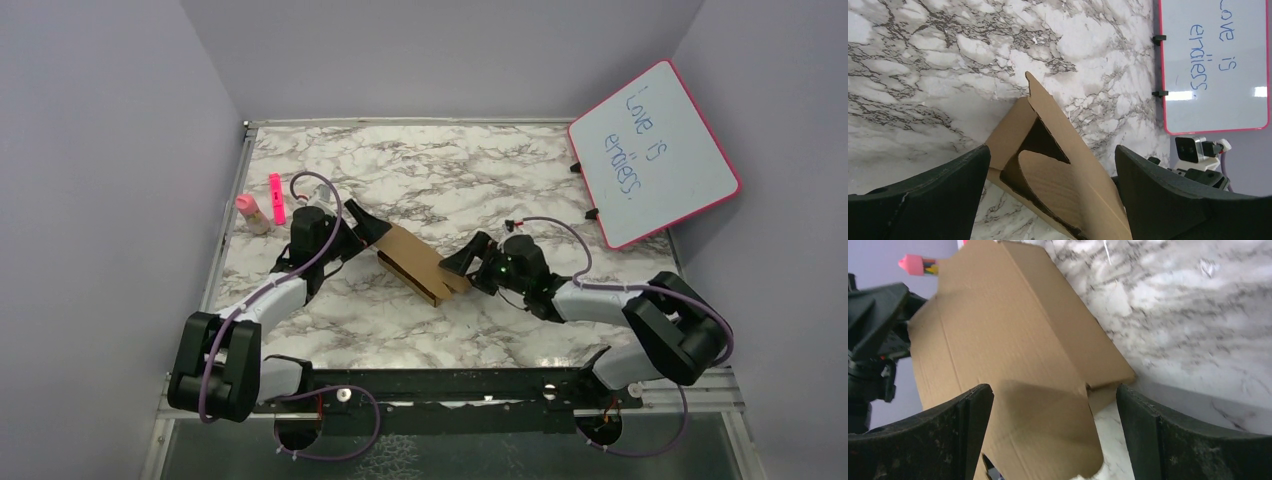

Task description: Fold the paper box

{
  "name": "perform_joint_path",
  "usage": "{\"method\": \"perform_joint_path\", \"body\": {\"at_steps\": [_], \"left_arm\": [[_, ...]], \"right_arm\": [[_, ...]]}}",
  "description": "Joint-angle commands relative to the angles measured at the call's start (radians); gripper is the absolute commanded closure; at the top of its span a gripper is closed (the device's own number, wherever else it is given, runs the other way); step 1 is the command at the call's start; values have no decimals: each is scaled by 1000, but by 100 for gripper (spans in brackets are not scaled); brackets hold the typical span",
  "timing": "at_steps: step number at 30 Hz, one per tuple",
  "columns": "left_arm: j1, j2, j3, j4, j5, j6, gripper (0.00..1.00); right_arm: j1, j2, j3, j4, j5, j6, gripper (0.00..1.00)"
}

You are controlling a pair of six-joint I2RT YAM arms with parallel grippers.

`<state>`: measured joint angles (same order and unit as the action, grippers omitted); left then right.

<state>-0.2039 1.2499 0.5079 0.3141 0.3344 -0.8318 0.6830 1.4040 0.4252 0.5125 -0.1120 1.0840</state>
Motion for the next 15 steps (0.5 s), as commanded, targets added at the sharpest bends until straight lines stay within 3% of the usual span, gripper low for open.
{"method": "perform_joint_path", "body": {"at_steps": [1,11,15], "left_arm": [[4,8,-27,75,44,-27,5],[4,-38,-66,92,58,-39,5],[5,-80,-77,72,43,-33,5]], "right_arm": [[-31,86,93,114,-76,12,2],[-151,324,338,129,-279,-111,4],[-176,376,449,50,-307,-214,4]]}}
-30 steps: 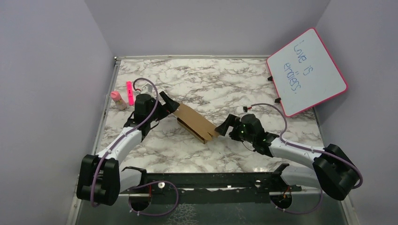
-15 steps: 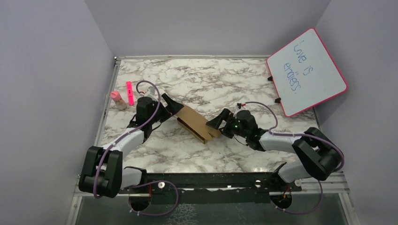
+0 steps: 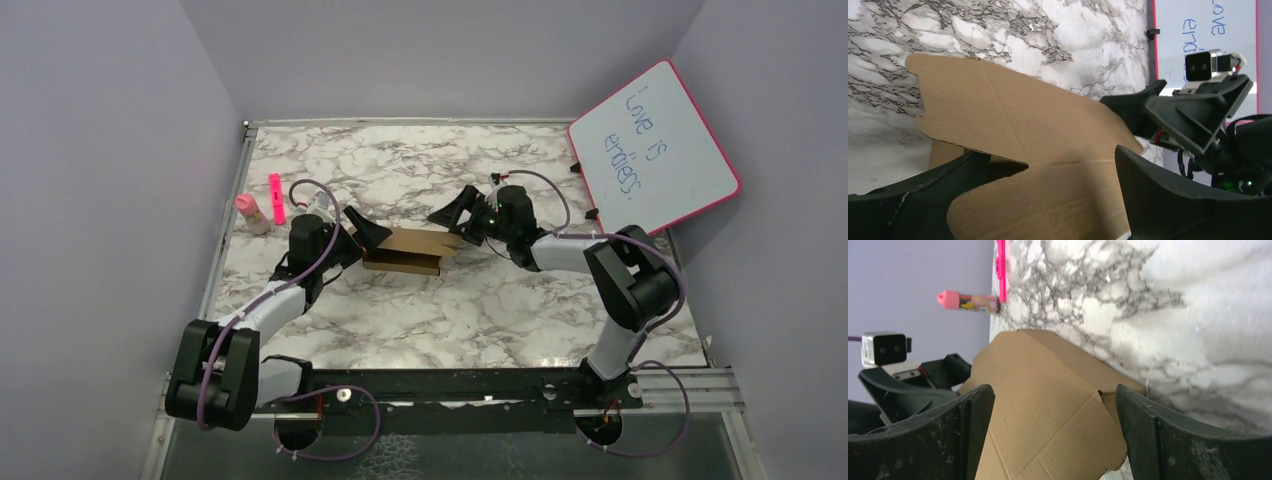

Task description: Fold the paper box

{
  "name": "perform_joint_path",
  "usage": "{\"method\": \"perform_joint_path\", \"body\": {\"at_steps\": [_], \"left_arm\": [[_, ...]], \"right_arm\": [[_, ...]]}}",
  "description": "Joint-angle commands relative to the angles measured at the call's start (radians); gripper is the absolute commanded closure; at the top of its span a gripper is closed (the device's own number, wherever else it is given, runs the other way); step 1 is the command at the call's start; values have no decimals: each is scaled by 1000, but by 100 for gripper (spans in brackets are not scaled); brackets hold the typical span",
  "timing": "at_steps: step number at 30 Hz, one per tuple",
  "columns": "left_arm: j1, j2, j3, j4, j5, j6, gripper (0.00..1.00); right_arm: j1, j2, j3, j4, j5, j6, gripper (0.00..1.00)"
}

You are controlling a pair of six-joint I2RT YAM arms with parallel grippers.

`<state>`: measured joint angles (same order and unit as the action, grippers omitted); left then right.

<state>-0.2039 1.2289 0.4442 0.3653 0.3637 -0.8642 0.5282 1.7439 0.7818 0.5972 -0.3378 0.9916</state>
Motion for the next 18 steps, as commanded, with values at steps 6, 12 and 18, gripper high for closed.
{"method": "perform_joint_path", "body": {"at_steps": [6,12,18], "left_arm": [[8,-184,97,-302,-158,158,5],[10,-284,240,-570,-315,344,4],[11,-305,333,-668,-309,578,2]], "right_arm": [[-23,-26,127,-205,-4,-321,4],[-23,-123,110,-338,78,-519,2],[-23,-233,84,-403,59,-691,0]]}}
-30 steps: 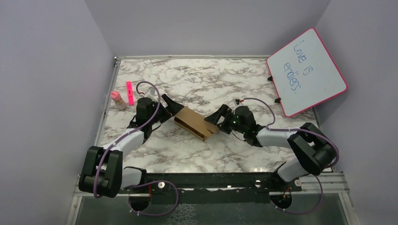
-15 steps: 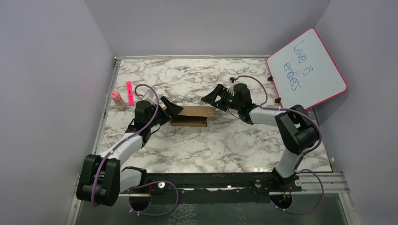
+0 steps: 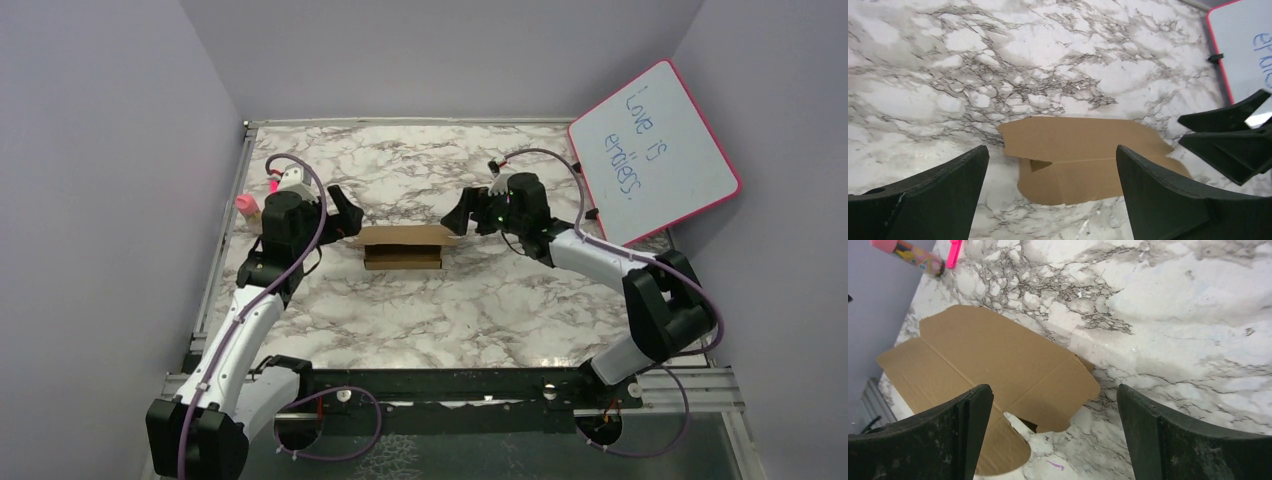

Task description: Fold the paper box

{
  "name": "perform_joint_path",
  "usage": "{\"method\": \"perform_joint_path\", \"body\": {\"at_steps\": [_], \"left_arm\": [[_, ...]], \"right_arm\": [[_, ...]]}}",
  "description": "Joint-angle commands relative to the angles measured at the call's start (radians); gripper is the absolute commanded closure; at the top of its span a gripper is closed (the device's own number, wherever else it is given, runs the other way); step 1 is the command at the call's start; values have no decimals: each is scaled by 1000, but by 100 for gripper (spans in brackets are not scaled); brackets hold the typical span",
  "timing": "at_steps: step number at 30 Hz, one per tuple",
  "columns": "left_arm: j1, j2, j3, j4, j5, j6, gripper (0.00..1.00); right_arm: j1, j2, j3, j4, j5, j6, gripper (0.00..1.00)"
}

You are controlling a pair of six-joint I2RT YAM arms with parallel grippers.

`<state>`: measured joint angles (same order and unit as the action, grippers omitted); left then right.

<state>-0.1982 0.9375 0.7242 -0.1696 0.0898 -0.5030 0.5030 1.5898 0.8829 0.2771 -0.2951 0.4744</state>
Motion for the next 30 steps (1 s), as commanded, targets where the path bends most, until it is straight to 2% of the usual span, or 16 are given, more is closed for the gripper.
{"method": "perform_joint_path", "body": {"at_steps": [1,5,11,15,19,23,30], "left_arm": [[5,-14,65,-140,-22,255,2],[5,-15,99,-161,57,403,2],[-23,-36,88,-156,119,511,2],[-72,-82,58,-157,85,600,2],[-120,-137,26,-162,28,688,1],[-150,-140,22,-191,15,753,1],[-157,-46,50,-210,16,797,2]], "right_arm": [[2,-99,-22,-92,12,-197,0],[2,-191,-57,-99,-43,-312,2],[33,-323,-109,-110,-166,-482,2],[120,-301,-78,-188,-123,-609,2],[203,-215,-28,-253,4,-676,2],[213,-174,-18,-231,92,-681,2],[213,-123,24,-151,182,-658,4]]}}
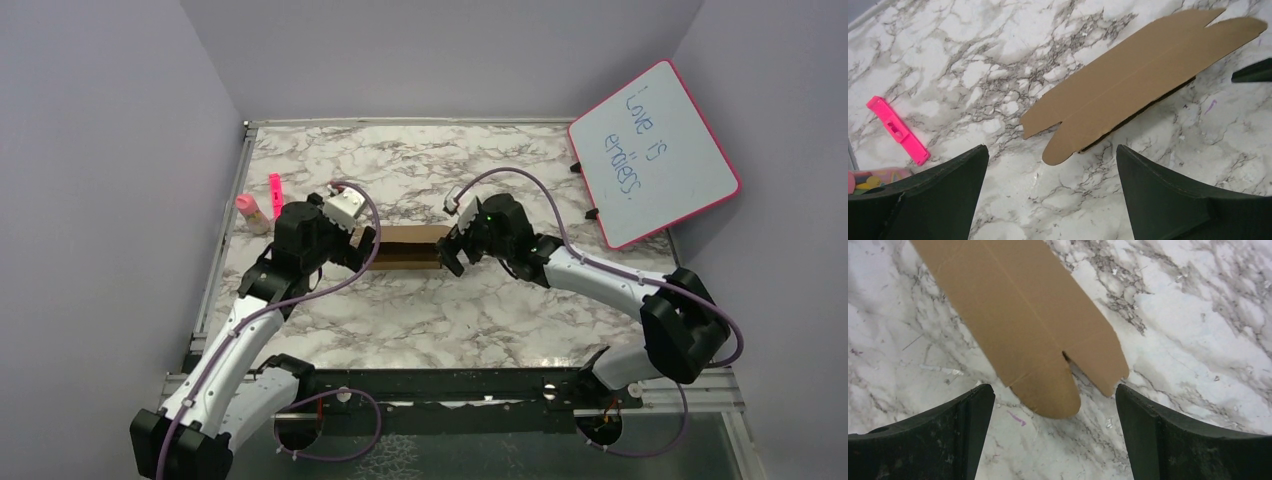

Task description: Fold the paper box

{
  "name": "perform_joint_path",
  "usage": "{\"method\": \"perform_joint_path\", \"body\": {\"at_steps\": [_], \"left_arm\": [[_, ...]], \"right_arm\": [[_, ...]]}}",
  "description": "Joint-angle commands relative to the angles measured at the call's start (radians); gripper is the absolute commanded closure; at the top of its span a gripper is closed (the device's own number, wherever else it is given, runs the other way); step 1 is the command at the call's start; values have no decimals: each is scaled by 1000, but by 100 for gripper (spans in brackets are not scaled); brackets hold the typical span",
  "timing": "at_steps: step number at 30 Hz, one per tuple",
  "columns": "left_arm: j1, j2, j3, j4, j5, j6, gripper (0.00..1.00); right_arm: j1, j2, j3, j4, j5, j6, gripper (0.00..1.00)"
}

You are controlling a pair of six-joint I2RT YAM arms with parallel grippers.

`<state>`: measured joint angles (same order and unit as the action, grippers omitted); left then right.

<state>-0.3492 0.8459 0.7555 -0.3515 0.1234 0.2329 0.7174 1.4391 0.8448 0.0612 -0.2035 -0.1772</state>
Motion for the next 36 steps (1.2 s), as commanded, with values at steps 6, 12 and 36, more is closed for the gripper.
{"method": "perform_joint_path", "body": {"at_steps": [6,12,36], "left_arm": [[-7,93,36,-29,-96,133,3],[-7,198,88,-30,-151,158,10],[131,444,234,-47,117,238,38]], "right_arm": [[-3,76,120,79,127,-3,6],[-11,147,183,40,102,10,9],[-198,247,324,-112,-248,-212,25]]}}
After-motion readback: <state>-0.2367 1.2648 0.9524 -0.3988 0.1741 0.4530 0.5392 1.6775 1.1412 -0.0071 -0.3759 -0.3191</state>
